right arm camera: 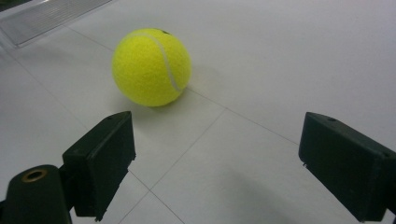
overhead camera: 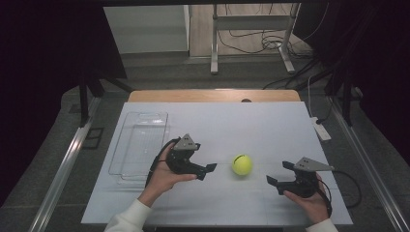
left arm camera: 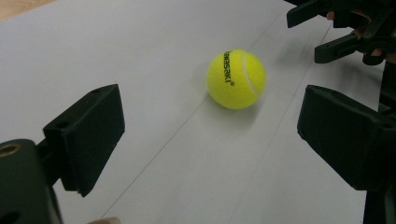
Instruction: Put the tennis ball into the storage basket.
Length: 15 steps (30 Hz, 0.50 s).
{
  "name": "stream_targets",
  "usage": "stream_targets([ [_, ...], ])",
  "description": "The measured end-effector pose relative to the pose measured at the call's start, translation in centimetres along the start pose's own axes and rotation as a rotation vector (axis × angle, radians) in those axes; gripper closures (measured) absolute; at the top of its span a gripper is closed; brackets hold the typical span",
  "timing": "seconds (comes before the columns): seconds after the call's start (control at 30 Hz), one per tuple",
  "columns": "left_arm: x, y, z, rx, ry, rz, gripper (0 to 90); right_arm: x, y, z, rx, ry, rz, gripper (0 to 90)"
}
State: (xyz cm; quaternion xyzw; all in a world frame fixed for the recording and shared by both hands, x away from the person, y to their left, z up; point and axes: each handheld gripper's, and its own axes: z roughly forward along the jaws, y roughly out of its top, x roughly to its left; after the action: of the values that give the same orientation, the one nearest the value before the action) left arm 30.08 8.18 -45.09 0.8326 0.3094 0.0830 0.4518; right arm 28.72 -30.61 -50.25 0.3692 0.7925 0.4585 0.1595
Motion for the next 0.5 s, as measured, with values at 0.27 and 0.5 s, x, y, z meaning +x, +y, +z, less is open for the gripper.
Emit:
stream_targets([
  [0.27, -0.1, 0.3, 0.8, 0.011, -0.012, 0.003, 8.3, 0.0, 0.0, 0.0, 0.001, 0.002, 0.001, 10.7],
  [0.5, -0.2, 0.5, 1.4, 0.014, -0.016, 0.002, 8.4, -0.1, 0.0, -0.1, -0.004, -0.003, 0.004, 10.8],
])
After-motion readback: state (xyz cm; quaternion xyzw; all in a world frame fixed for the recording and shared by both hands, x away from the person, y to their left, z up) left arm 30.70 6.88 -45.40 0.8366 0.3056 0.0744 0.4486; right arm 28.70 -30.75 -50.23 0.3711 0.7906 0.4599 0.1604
